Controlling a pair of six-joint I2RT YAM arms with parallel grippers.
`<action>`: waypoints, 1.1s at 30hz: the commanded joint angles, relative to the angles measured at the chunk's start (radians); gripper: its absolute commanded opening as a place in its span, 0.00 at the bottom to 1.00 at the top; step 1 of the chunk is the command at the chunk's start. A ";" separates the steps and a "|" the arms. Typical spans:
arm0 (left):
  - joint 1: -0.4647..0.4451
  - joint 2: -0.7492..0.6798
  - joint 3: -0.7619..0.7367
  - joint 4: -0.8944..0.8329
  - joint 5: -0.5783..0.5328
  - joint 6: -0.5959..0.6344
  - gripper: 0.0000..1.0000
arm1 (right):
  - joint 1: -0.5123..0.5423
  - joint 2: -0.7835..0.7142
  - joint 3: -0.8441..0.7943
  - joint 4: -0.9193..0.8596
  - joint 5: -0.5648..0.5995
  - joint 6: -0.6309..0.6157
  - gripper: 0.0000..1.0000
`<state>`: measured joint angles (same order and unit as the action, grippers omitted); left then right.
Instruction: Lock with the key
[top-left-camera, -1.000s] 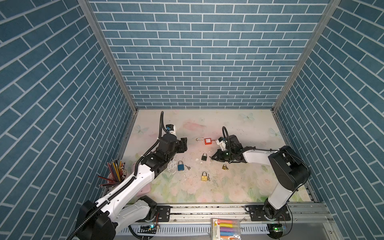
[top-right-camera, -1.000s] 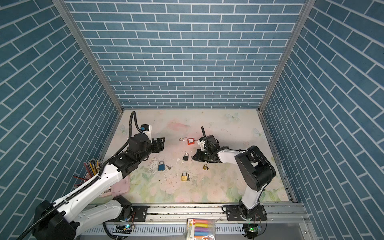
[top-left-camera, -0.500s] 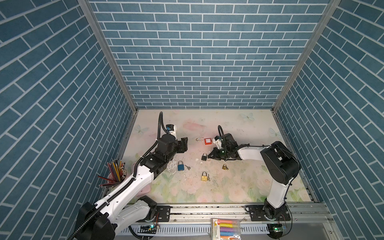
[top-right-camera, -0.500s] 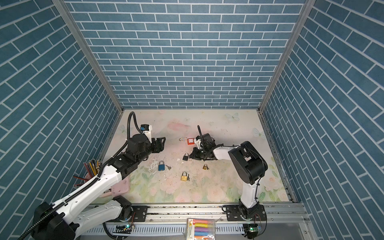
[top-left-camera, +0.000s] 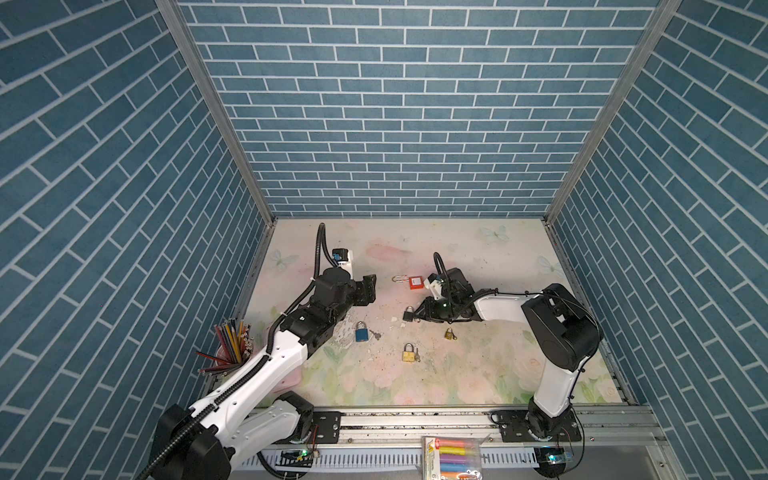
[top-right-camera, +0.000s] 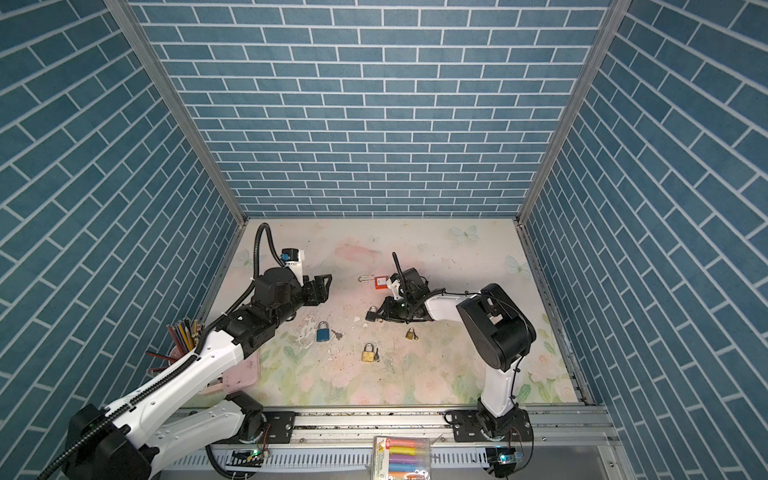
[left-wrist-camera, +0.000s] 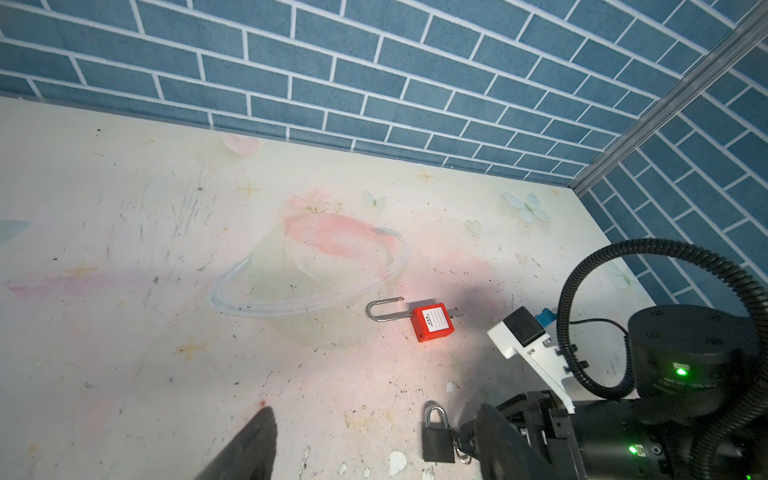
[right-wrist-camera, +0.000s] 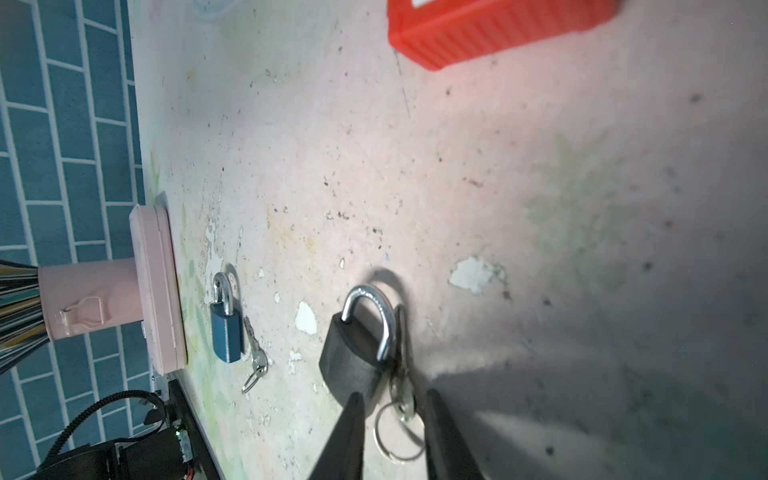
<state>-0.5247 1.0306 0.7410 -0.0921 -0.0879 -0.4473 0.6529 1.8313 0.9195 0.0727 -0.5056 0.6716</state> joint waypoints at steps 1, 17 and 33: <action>0.011 -0.015 0.001 0.009 -0.031 0.011 0.86 | 0.000 -0.058 0.048 -0.106 0.073 -0.054 0.33; 0.108 0.011 -0.073 0.023 0.021 -0.183 0.87 | -0.006 -0.013 0.376 -0.299 0.444 -0.779 0.64; 0.107 0.127 -0.005 -0.081 0.051 -0.151 0.87 | -0.099 0.248 0.659 -0.555 0.166 -1.162 0.77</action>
<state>-0.4221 1.1500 0.6983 -0.1574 -0.0383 -0.6090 0.5495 2.0438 1.5318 -0.4061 -0.2546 -0.3630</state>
